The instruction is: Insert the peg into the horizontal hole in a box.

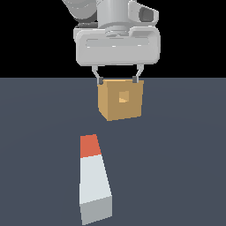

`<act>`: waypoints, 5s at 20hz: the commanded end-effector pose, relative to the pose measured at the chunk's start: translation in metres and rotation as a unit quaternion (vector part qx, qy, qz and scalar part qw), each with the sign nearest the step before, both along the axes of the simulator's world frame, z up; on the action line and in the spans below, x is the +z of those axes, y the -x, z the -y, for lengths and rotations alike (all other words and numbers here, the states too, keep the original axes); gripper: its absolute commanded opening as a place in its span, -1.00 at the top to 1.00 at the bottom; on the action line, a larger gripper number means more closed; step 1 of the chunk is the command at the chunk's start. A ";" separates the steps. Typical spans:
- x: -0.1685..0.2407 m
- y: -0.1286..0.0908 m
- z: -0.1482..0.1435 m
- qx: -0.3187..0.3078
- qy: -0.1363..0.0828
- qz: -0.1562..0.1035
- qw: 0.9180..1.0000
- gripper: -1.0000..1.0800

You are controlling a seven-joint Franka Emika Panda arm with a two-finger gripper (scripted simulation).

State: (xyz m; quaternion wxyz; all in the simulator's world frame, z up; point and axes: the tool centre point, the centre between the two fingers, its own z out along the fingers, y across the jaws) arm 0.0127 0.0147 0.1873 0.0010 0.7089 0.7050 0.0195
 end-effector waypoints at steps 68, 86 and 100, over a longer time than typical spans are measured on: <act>-0.166 0.045 0.171 0.132 0.015 -0.013 0.991 1.00; -0.134 -0.005 0.089 0.150 0.015 -0.012 0.988 1.00; -0.090 -0.073 -0.027 0.175 0.015 -0.012 0.984 1.00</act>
